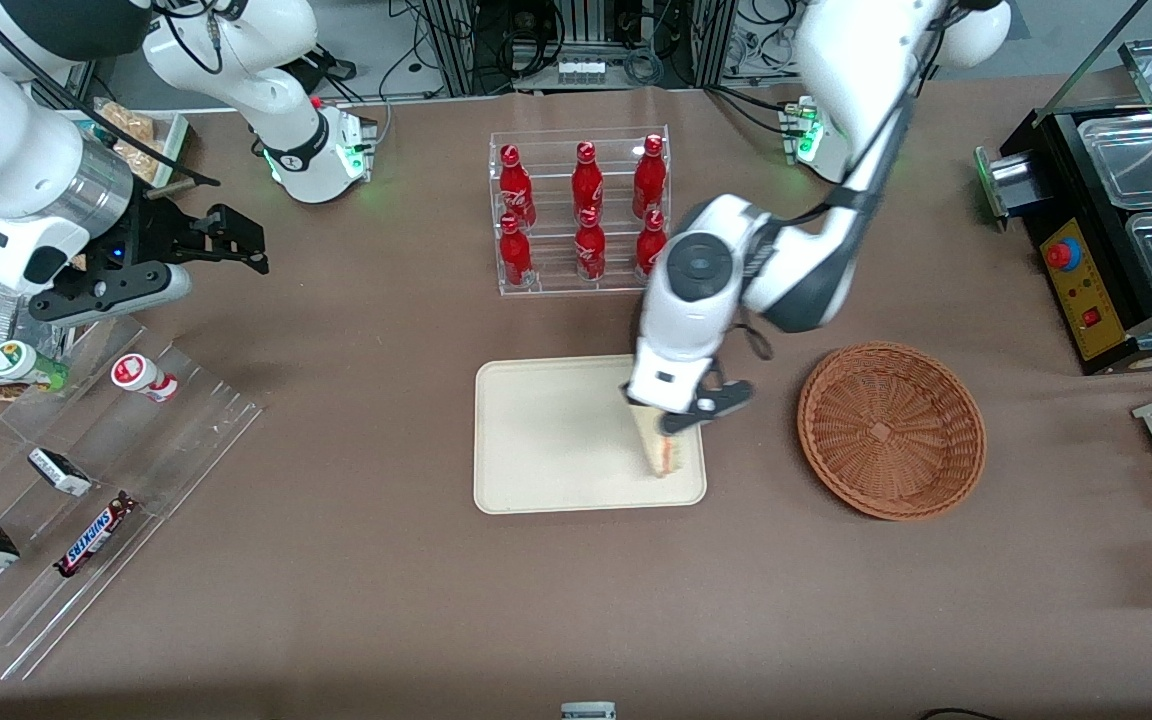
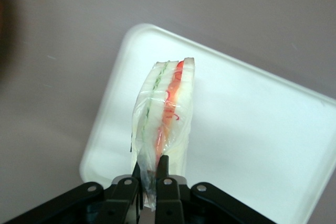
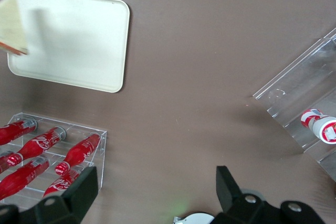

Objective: Place sandwich from basket to tray
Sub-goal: 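Lift the sandwich and carry it over the cream tray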

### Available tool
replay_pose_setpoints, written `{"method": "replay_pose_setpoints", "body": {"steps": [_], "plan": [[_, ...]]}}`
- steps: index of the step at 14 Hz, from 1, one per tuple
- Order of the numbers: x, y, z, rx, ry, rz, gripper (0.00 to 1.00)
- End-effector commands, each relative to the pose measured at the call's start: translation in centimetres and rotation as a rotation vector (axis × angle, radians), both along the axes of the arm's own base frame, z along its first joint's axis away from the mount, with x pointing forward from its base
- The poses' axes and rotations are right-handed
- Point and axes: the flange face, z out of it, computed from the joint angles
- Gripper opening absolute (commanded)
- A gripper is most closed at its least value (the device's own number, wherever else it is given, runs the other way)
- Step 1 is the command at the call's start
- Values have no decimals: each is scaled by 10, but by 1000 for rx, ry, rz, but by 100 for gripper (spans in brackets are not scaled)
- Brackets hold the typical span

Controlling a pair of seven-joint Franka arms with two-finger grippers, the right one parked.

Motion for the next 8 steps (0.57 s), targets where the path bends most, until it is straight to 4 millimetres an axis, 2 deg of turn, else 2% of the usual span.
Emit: {"method": "replay_pose_setpoints", "body": {"steps": [1,2,5,8], "plan": [[-5,-52,-11,-9,-36,-58,4],[-13,-64,-16,6,-64,-109,5],[-32,-84,-44,57,-87,-191,6],[-35,-84,-48,69,-79,-230,7]]}}
